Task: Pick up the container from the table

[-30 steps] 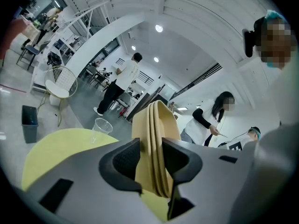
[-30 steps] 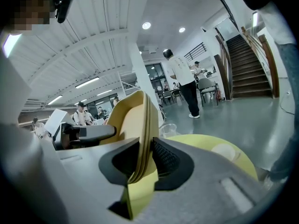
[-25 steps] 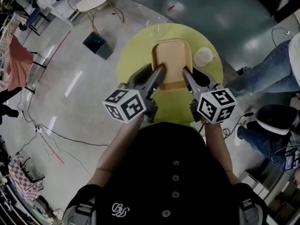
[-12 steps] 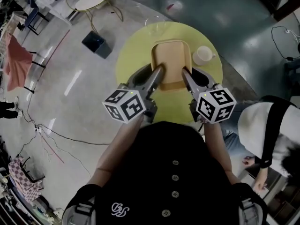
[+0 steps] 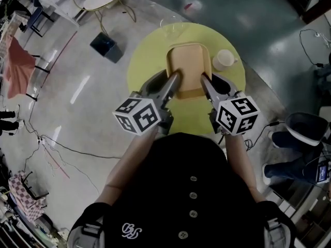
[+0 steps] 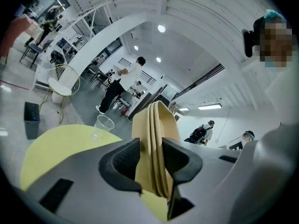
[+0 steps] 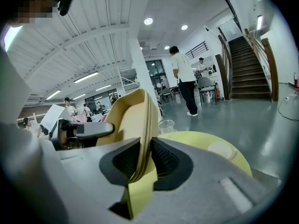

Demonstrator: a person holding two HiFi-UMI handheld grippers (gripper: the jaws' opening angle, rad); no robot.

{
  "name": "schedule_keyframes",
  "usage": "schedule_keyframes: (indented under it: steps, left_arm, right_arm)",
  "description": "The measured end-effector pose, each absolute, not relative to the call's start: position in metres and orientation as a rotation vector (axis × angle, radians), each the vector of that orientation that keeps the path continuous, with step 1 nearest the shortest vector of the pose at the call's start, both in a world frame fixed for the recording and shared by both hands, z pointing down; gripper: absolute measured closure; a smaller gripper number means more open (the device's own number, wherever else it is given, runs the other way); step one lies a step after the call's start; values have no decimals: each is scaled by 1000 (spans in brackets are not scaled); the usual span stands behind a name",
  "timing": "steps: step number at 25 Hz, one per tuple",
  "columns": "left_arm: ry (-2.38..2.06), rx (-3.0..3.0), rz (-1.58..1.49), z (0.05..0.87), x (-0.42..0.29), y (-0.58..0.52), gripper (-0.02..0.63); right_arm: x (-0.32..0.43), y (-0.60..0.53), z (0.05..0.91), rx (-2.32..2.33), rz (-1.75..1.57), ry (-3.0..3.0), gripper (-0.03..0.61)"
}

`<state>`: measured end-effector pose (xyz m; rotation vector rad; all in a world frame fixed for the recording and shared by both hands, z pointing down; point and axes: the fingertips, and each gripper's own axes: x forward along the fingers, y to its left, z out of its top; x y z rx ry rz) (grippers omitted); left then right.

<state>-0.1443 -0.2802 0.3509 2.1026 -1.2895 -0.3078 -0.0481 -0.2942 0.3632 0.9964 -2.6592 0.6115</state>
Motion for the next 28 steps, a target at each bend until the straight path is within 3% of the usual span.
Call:
schedule_keyframes:
  steps: [28]
  left_arm:
    - [-1301,2084,-303,357,-144,-279,485]
  right_arm:
    - [-48,-294,370,985,613,-2650,528]
